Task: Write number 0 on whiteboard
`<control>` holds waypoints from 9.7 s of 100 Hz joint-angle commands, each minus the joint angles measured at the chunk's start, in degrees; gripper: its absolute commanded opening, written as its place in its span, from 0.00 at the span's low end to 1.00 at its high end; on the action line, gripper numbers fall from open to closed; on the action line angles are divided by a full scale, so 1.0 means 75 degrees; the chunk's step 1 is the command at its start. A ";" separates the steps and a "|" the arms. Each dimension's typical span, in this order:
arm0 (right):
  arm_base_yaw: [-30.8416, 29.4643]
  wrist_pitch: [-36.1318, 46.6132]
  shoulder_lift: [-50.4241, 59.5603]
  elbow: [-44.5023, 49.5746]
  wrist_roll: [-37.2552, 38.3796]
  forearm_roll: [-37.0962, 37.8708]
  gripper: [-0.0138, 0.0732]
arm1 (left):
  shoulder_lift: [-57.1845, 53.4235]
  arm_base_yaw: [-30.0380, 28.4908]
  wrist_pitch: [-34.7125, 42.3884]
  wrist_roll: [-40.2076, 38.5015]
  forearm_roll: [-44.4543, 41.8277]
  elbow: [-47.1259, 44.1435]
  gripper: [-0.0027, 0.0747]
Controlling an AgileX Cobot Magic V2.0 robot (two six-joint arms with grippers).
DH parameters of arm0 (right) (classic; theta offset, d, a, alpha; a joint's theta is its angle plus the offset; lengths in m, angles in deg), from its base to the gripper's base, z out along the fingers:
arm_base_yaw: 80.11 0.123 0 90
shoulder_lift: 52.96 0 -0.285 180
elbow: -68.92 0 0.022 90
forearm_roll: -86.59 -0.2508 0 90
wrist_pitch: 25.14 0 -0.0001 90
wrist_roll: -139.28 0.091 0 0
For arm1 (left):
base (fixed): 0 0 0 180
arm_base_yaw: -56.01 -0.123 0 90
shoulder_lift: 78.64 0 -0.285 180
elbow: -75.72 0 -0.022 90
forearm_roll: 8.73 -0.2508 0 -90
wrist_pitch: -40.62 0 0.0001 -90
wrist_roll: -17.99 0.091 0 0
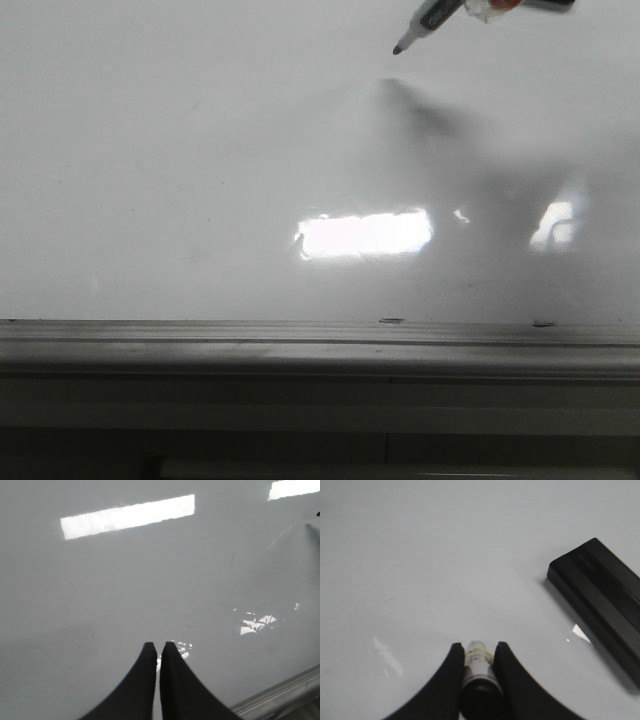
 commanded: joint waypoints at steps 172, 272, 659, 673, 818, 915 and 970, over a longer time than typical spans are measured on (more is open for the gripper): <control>-0.0022 -0.3025 -0.0079 -0.0817 0.0089 0.0128 0.10 | 0.0011 -0.0003 -0.0162 -0.0044 0.0465 0.0289 0.01; -0.0037 -0.3324 0.0157 -0.0875 0.3137 0.2898 0.10 | 0.0011 -0.0003 -0.0192 -0.0044 0.0465 0.0289 0.01; 0.3708 -0.5293 -0.1485 -0.4920 0.1581 0.0709 0.79 | 0.2124 0.2003 -0.2716 0.1576 0.0986 0.2858 0.01; 0.3130 -0.5392 -0.0684 -0.4888 0.2350 0.1317 0.65 | 0.2124 0.2003 -0.0562 0.0872 0.1584 0.2143 0.01; 0.2867 -0.5478 0.1067 -0.2942 0.3206 0.2056 0.08 | 0.5346 0.3782 0.4197 0.0916 0.4677 0.1631 0.74; 0.2867 -0.3128 0.1213 -0.1630 0.3282 0.2989 0.08 | 0.0994 0.3796 0.2354 0.2612 0.3843 0.1586 0.01; 0.2867 -0.3128 0.1213 -0.1630 0.3282 0.2989 0.08 | 0.0994 0.3796 0.2354 0.2612 0.3843 0.1575 0.01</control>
